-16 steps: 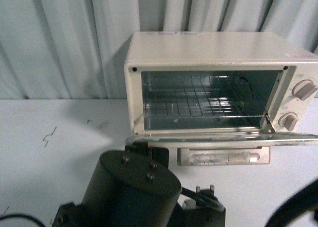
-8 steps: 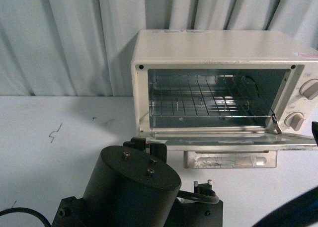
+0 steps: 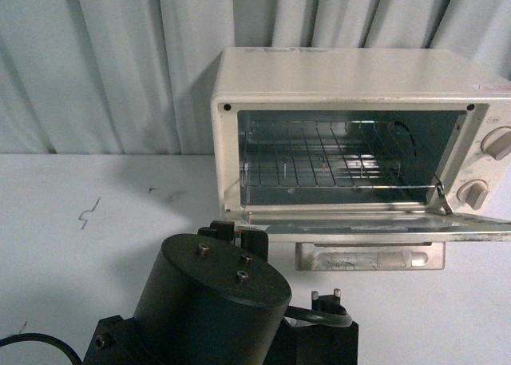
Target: Open oven
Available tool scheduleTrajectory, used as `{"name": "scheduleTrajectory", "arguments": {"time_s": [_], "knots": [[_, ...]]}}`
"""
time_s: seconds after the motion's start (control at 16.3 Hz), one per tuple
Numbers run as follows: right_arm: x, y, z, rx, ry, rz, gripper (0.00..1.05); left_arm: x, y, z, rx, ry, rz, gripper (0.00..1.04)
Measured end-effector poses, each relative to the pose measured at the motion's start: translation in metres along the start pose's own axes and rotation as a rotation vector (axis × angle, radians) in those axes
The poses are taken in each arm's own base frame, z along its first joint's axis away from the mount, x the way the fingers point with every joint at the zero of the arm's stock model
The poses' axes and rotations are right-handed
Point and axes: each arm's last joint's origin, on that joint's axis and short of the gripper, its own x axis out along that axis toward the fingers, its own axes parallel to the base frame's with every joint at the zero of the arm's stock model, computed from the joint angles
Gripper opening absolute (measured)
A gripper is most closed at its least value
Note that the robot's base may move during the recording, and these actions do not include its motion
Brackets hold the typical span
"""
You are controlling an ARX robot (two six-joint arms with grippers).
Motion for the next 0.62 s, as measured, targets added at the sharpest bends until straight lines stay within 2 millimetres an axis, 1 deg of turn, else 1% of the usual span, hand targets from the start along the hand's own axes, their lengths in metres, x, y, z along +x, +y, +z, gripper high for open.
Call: {"name": "scheduleTrajectory", "arguments": {"time_s": [0.55, 0.62], "knots": [[-0.006, -0.008, 0.002, 0.002, -0.018, 0.002, 0.02, 0.000, 0.000, 0.000, 0.000, 0.000, 0.000, 0.98], [-0.009, -0.016, 0.001, -0.001, -0.007, 0.024, 0.02, 0.000, 0.000, 0.000, 0.000, -0.001, 0.000, 0.98]]}}
